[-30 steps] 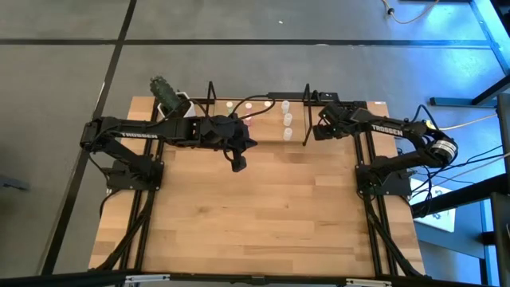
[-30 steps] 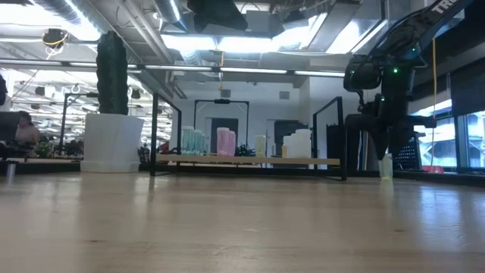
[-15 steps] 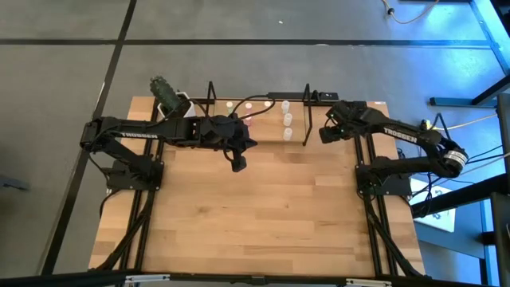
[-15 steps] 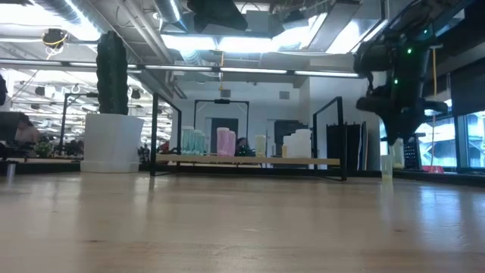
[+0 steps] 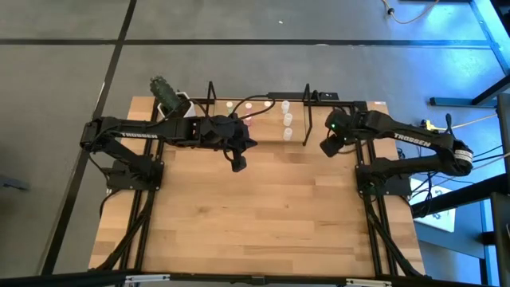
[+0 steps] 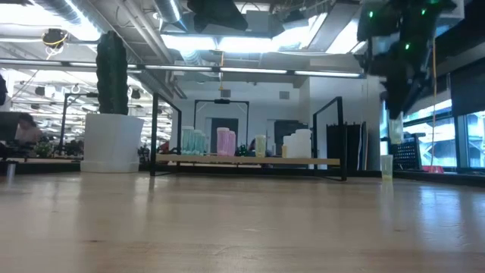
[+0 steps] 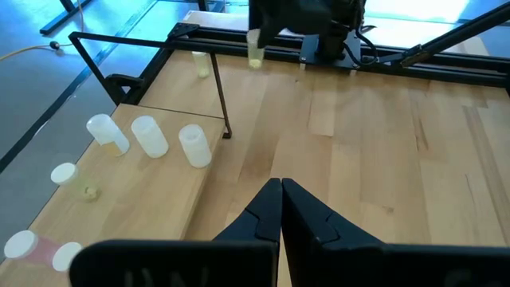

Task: Pick and place medicine bottles onto shelf by color
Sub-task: Put the bottom yellow pill bottle on the shelf aligned with the other yellow pill bottle

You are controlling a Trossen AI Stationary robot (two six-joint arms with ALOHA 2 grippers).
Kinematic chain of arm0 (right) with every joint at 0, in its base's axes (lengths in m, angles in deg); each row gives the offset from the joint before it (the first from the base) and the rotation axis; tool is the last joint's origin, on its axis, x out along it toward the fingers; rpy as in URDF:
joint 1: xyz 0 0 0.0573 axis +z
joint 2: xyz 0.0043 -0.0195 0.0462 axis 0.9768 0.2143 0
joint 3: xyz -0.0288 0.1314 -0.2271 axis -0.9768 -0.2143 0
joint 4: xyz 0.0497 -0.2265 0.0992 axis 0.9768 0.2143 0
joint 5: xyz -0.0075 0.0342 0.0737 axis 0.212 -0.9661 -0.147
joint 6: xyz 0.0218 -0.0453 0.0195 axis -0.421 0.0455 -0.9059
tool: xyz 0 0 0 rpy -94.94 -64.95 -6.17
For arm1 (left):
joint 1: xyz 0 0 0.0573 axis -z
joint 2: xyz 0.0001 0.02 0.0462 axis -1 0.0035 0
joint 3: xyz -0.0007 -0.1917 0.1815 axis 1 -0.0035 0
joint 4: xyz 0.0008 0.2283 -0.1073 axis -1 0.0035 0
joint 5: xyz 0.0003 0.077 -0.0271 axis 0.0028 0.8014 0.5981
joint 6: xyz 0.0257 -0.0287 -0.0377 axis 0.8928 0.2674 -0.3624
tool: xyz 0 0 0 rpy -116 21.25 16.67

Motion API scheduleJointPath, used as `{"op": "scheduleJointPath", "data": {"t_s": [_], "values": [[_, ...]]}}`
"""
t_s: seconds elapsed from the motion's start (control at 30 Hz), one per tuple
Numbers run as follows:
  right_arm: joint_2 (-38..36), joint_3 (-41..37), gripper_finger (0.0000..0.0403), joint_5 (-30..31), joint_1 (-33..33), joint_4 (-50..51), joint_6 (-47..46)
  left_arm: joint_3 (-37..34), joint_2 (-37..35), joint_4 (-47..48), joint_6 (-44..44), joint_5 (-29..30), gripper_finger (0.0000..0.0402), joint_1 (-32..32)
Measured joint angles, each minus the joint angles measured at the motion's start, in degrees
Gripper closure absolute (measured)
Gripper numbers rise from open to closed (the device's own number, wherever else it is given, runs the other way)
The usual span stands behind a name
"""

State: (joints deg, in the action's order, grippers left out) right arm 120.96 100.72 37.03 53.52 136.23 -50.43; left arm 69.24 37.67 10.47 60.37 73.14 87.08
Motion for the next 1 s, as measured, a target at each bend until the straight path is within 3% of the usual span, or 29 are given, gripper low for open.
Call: {"op": "scheduleJointPath", "data": {"t_s": [0.3,0.43,0.6,0.8,1.0], "values": [[-0.04,6.61,0.0279,-0.23,15.69,6.68,4.52,0.0,0.0,0.0,0.0,0.0,0.0401,0.02],[0.16,8.38,0.0279,-5.59,21.43,6.57,7.06,0.0,0.0,0.0,0.0,0.0,0.0401,0.01],[0.97,8.51,0.0278,-7.86,27.82,4.05,9.53,0.0,0.0,0.0,0.0,-0.01,0.0401,0.0],[5.72,8.49,0.0278,-10.45,32.46,-3.83,15.64,0.0,0.0,-0.02,-0.21,-0.02,0.0401,0.02],[14.12,11.3,0.0278,-10.41,32.38,-11.97,23.13,0.0,0.0,-0.01,-0.32,-0.04,0.0401,0.93]]}}
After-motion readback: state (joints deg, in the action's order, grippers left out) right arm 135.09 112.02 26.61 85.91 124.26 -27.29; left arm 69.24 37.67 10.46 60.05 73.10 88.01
